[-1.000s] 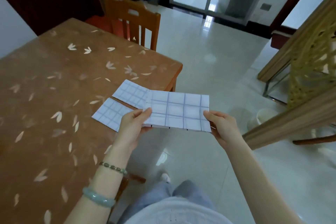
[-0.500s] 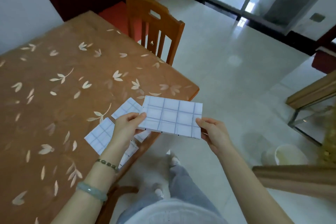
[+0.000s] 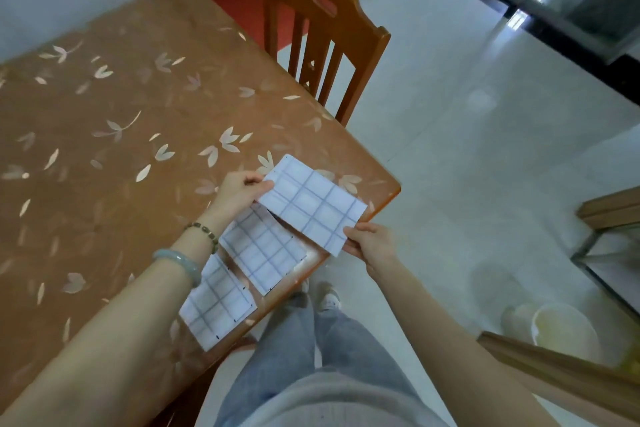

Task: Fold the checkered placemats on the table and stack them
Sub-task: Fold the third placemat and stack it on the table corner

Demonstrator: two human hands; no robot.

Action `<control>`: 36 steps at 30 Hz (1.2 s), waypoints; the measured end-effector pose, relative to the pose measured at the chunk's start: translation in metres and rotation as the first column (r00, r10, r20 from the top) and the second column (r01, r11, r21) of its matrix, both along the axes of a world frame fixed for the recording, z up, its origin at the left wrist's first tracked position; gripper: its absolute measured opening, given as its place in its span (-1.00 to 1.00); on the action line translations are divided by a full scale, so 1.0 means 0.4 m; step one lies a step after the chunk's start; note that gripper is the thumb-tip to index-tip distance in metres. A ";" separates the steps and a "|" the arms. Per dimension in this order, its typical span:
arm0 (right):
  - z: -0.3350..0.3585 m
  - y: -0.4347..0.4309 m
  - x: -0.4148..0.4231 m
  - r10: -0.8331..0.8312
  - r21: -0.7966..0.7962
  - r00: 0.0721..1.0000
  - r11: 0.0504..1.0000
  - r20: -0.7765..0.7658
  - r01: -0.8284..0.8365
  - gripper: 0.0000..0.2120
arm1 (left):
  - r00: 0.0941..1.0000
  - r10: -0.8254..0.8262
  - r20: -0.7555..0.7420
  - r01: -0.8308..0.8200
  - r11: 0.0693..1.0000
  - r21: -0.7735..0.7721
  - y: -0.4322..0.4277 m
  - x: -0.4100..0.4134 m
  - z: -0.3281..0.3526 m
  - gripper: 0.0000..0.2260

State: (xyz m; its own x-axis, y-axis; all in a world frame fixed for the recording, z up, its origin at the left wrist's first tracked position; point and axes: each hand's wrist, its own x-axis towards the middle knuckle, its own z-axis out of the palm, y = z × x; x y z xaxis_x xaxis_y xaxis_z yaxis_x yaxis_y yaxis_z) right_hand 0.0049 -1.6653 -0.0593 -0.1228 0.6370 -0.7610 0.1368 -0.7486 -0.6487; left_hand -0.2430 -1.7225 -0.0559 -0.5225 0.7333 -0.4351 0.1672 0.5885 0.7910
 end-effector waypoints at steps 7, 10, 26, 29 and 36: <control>-0.084 -0.001 -0.085 0.091 0.029 0.934 0.994 0.346 -0.107 -0.80 | 0.959 -0.187 -0.212 0.176 0.982 -0.072 0.081 -0.056 -0.098 -0.75; -0.099 -0.009 -0.100 0.161 0.038 0.884 0.980 0.438 -0.197 -0.68 | 0.920 -0.267 -0.286 0.240 0.963 -0.125 0.095 -0.074 -0.128 -0.75; -0.185 -0.025 -0.103 0.265 0.057 0.123 0.242 0.956 -0.969 -0.25 | 0.365 -0.672 -0.644 0.594 0.701 -0.394 0.020 0.030 -0.225 -0.27; -0.206 -0.016 -0.103 0.376 -0.096 -0.027 0.166 0.926 -0.981 -0.17 | 0.359 -0.727 -0.585 0.586 0.663 -0.466 0.011 0.034 -0.240 -0.23; -0.172 0.001 -0.095 0.423 -0.076 0.000 0.162 0.906 -0.984 -0.15 | 0.381 -0.736 -0.560 0.574 0.663 -0.481 0.005 0.033 -0.237 -0.20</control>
State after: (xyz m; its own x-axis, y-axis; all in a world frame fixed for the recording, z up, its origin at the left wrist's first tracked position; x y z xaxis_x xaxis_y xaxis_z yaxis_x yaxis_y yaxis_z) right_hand -0.0333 -1.6650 -0.1281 -0.4906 0.7297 -0.4763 0.8525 0.5151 -0.0890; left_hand -0.2300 -1.7206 -0.1506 -0.0936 0.9308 -0.3534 0.9749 0.1577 0.1571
